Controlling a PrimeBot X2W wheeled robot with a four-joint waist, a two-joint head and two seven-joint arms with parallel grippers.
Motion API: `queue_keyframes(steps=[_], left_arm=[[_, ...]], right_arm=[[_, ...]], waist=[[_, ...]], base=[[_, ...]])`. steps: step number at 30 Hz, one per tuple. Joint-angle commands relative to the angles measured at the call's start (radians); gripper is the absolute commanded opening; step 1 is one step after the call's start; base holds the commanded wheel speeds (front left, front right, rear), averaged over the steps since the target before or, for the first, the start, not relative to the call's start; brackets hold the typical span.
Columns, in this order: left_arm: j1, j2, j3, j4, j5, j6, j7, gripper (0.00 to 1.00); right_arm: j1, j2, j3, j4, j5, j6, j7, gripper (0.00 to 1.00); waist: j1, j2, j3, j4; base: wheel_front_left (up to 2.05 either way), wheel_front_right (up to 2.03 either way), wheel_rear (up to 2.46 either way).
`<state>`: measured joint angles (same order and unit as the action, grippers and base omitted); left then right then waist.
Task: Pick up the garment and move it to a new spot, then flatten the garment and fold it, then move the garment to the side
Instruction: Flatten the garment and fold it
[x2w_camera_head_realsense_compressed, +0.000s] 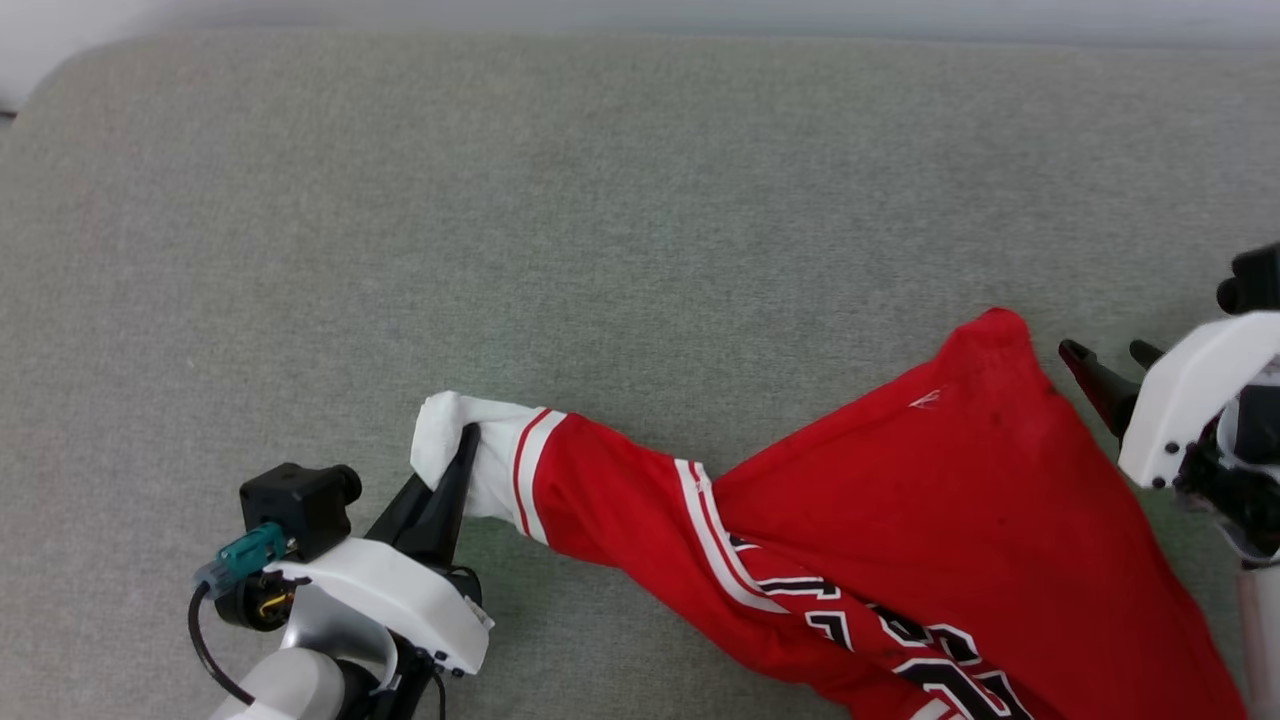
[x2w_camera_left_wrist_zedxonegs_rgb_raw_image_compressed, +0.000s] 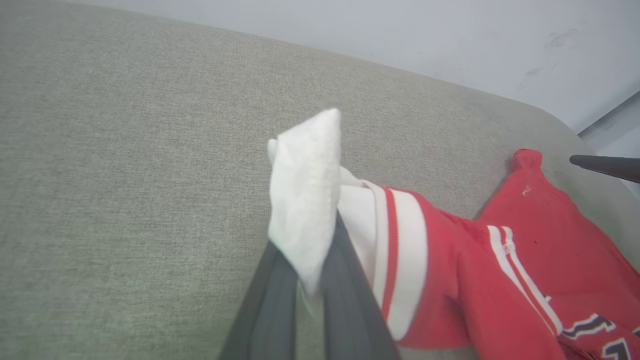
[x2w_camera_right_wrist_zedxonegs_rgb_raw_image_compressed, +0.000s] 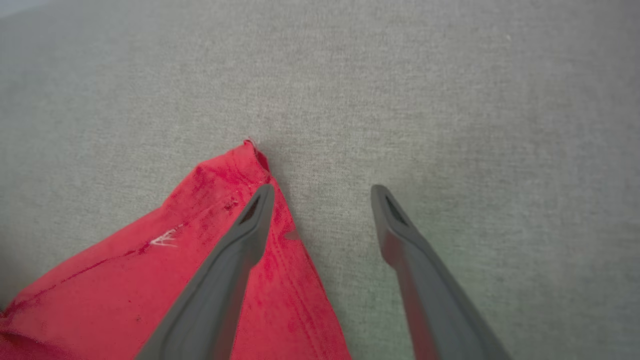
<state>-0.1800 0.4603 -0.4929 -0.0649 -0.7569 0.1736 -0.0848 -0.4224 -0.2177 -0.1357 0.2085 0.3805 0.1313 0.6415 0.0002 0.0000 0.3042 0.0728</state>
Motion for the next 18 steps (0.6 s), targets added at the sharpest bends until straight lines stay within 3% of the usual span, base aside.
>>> queue_keyframes(steps=[1, 6, 13, 14, 15, 18], left_arm=[[-0.022, -0.008, -0.002, 0.007, 0.007, -0.008, -0.009, 0.00], [-0.051, -0.021, -0.006, 0.027, 0.008, -0.023, -0.026, 0.00], [-0.071, -0.033, -0.007, 0.052, -0.001, -0.039, -0.040, 0.00], [-0.073, -0.034, -0.008, 0.055, 0.000, -0.042, -0.042, 0.00], [-0.073, -0.036, -0.009, 0.059, -0.002, -0.044, -0.043, 0.00], [-0.075, -0.034, -0.006, 0.073, -0.001, -0.047, -0.052, 0.00]], right_arm=[[-0.030, -0.027, 0.024, 0.009, 0.007, -0.001, 0.076, 1.00], [-0.090, -0.078, 0.127, -0.001, 0.026, -0.001, 0.246, 1.00], [-0.078, -0.104, 0.268, 0.072, 0.078, -0.001, 0.348, 1.00], [-0.073, -0.106, 0.281, 0.084, 0.090, -0.001, 0.357, 0.32], [-0.069, -0.102, 0.286, 0.096, 0.105, -0.001, 0.364, 0.00], [-0.078, -0.106, 0.282, 0.117, 0.119, -0.001, 0.349, 0.00]], waist=[[-0.0002, 0.0000, 0.031, 0.029], [-0.0002, 0.0000, 0.066, 0.053], [-0.0002, 0.0000, 0.096, 0.064], [-0.0002, 0.0000, 0.097, 0.065], [-0.0002, 0.0000, 0.097, 0.066], [-0.0002, 0.0000, 0.085, 0.063]], base=[[0.00, 0.00, 0.00], [0.00, 0.00, 0.00], [0.00, 0.00, 0.00], [0.00, 0.00, 0.00], [0.00, 0.00, 0.00], [0.00, 0.00, 0.00]])
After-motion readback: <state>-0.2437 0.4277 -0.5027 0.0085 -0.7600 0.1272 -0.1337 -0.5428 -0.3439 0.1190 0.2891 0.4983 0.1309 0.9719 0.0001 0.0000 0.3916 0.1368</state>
